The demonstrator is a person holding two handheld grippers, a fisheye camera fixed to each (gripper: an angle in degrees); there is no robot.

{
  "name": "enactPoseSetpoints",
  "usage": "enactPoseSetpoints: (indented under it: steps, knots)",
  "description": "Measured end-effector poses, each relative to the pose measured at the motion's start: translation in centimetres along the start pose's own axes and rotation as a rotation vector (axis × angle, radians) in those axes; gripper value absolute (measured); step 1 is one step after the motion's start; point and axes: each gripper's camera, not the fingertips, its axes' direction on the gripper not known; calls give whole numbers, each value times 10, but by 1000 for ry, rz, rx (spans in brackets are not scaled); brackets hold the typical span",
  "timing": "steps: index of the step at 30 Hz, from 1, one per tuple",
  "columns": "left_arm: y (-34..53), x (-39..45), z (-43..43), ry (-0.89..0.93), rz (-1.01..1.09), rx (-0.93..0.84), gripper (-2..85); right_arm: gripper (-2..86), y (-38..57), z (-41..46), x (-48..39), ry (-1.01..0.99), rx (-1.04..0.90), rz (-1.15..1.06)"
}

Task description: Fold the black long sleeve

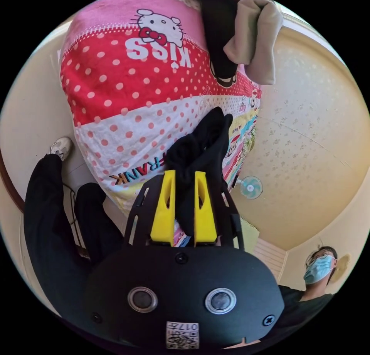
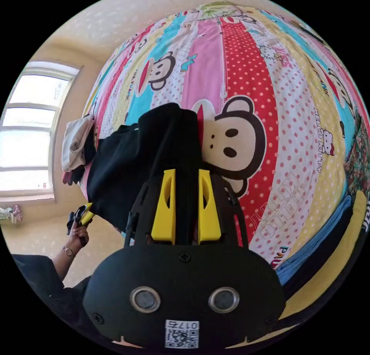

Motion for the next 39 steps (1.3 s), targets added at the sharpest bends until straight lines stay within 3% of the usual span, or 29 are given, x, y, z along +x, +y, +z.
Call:
enactPoseSetpoints:
  steps: [1,4,6,10,13,15,18,21,22,25,28,32,34,39]
  knots:
    - [1,0,-1,8,-3,2,67,54,5,2,1,7,-23,-20]
    - [11,2,-9,100,17,2,59,39,35,-43,9,105,149,22]
    - [20,0,-17,121,21,-2,57,37,49,-66,31,47,203,100]
    - [29,-7,-21,73,-9,-2,61,46,50,-45,66,-17,17,205]
    - [35,27,-23,80,102,-30,62,41,73,-102,52,7,233,197]
    - [45,82,-17,38,295,-112,61,32,88,-126,-2,4,326,-7]
    - [71,162,11,-54,545,-247,59,16,94,-90,-69,-30,155,-300]
    - [111,232,62,-153,791,-411,58,9,103,-21,-53,184,-116,-118]
    - [121,244,75,-173,840,-449,57,8,109,-24,-45,164,-102,-81]
    - [174,281,140,-237,1010,-645,59,6,149,-90,6,-102,131,41]
    - [224,283,197,-263,1072,-817,65,8,190,-130,76,-250,148,222]
    - [264,257,244,-265,965,-1030,94,18,251,-157,168,-328,119,395]
    - [264,259,233,-245,948,-988,97,28,280,-162,202,-421,126,487]
    - [192,244,176,-527,775,-602,175,95,343,-149,256,-799,174,652]
